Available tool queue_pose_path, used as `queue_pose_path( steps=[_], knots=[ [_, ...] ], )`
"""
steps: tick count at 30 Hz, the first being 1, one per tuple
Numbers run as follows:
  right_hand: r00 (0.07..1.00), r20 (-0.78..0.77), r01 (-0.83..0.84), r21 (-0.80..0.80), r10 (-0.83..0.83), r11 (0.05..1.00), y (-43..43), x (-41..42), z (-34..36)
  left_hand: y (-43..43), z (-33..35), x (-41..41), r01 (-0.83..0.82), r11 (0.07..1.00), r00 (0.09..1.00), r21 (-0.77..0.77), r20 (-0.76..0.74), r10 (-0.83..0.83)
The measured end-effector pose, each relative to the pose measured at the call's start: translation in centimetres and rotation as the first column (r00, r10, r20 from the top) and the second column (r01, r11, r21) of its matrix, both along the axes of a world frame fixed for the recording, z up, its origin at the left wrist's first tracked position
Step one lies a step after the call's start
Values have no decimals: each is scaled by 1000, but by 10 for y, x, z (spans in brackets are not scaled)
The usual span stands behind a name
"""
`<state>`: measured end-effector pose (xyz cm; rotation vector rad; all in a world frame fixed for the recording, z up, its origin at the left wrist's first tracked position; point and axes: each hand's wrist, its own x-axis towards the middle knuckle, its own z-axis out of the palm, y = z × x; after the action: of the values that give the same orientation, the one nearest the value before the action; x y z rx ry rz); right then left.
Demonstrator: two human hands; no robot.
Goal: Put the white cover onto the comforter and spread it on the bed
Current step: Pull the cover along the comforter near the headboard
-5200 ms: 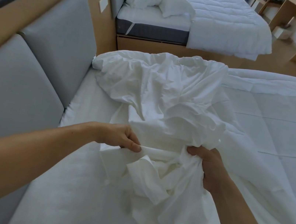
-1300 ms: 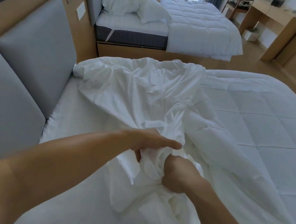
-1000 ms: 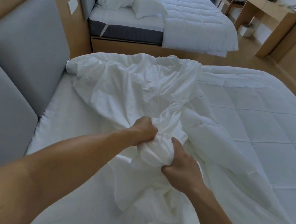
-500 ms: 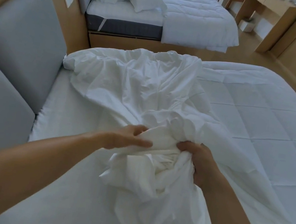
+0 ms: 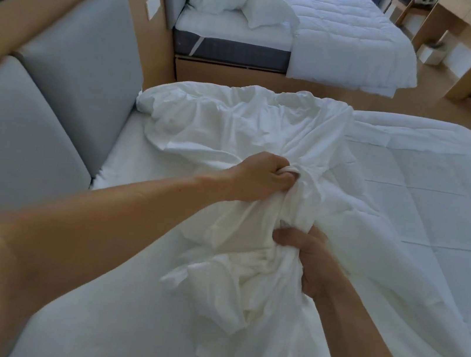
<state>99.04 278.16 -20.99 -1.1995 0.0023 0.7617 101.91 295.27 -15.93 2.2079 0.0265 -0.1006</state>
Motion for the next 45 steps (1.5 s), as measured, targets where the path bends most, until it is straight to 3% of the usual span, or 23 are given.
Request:
queue_pose_path(
  steps=[4,8,12,14,16,19,22,25,28,32,36,37,39,40,42,44,45],
  knots=[
    [998,-22,-62,78,64,995,5,-1,-7,3,-2,1,-19,1000,1000,23,15,19],
    [978,45,-197,-100,202,975,19,-4,-2,3,-10,1,-49,999,997,13,57,48],
    [967,46,-229,-262,250,937,23,1,-1,6,-16,-1,-23,998,996,52,88,18],
    [972,40,-214,-241,230,947,22,3,-1,14,-21,-3,-47,996,995,79,86,40],
    [987,-1,-158,-159,160,975,17,6,-2,26,-32,-8,-162,987,985,7,56,161],
    [993,-98,-73,-43,68,996,11,10,-3,48,-51,-36,-418,898,908,-134,-18,420],
    [978,-208,-12,11,14,1000,9,15,-6,61,-72,-69,-515,841,857,-165,-127,500],
    [973,-229,-4,12,7,1000,12,19,-4,60,-88,-91,-517,829,822,-214,-396,410],
    [973,-230,-7,32,14,999,15,19,-1,63,-94,-90,-438,852,767,-285,-613,190],
    [988,-140,-75,-55,66,996,11,16,1,71,-67,-60,-423,838,871,-344,-408,272],
    [983,5,-179,-206,184,962,1,5,8,74,-27,-24,-425,821,905,-381,-185,383],
    [974,16,-216,-231,226,949,-1,3,8,72,-18,-19,-389,867,921,-312,-100,377],
    [949,14,-299,-265,314,917,-7,2,8,68,-6,-14,-203,979,967,28,164,196],
    [934,8,-341,-272,356,900,-10,2,9,67,-4,-12,-94,961,957,262,291,14],
    [919,-2,-383,-233,394,894,-17,4,10,73,-6,-7,-22,790,849,613,429,-309],
    [942,-13,-334,-139,336,932,-25,6,11,83,-10,2,-104,680,736,726,515,-438],
    [958,-16,-286,-99,286,953,-28,8,10,86,-11,5,-141,672,707,727,549,-446]
  ],
)
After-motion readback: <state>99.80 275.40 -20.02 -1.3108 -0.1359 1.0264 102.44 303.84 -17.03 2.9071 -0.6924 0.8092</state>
